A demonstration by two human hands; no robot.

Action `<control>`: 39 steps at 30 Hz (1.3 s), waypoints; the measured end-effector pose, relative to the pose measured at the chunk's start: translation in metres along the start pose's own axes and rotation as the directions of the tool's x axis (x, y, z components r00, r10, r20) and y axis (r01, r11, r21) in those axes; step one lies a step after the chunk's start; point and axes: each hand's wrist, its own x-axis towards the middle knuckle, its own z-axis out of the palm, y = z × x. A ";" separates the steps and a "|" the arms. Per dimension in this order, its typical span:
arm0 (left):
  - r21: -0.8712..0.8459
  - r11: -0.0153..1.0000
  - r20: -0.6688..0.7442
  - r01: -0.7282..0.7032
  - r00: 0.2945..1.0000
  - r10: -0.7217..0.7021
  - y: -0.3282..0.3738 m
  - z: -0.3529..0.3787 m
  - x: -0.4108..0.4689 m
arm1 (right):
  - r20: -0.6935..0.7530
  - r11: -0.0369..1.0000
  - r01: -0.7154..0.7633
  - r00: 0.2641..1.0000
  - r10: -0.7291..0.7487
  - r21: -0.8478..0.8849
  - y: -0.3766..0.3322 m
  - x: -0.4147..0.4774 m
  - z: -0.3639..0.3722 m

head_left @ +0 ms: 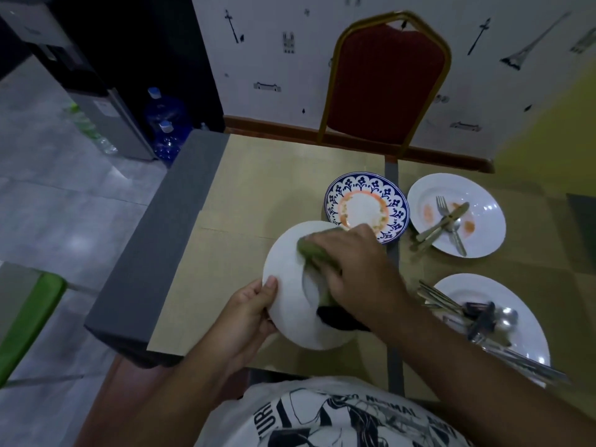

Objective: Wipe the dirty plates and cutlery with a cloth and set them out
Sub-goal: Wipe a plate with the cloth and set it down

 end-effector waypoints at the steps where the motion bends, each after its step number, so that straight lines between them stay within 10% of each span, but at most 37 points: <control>1: -0.052 0.999 -0.005 -0.003 1.000 0.002 0.000 -0.004 0.000 | -0.009 0.995 -0.102 0.995 0.102 0.015 0.007 0.006 -0.001; 7: -0.312 0.950 -0.051 -0.026 0.999 0.011 -0.001 -0.017 -0.001 | -0.012 0.881 -0.425 0.900 0.437 0.206 0.036 -0.015 0.011; 13: -0.403 0.915 -0.103 -0.014 0.994 -0.030 0.000 -0.014 0.006 | 0.047 0.993 -0.065 0.997 0.061 0.096 -0.005 -0.046 0.022; 17: -0.309 0.951 -0.058 0.020 0.998 -0.040 0.002 -0.003 0.010 | 0.106 0.990 0.139 0.985 -0.137 -0.015 -0.021 -0.017 0.028; 24: -0.151 0.988 -0.057 0.007 0.998 -0.015 0.007 -0.013 0.002 | 0.026 0.964 -0.268 0.963 0.268 -0.005 0.021 0.017 0.022; 30: 0.237 0.960 -0.112 -0.151 0.977 0.181 0.033 -0.026 -0.011 | 0.137 0.955 -0.295 0.945 0.298 -0.043 0.042 -0.023 0.029; 34: 0.694 0.638 -0.004 -0.333 0.885 0.466 0.043 -0.038 -0.009 | 0.162 0.955 -0.298 0.942 0.294 -0.001 0.038 -0.027 0.035; 39: 0.969 -0.071 0.221 -0.236 0.704 0.675 0.024 -0.065 0.001 | 0.192 0.964 -0.266 0.946 0.261 0.002 0.037 -0.024 0.042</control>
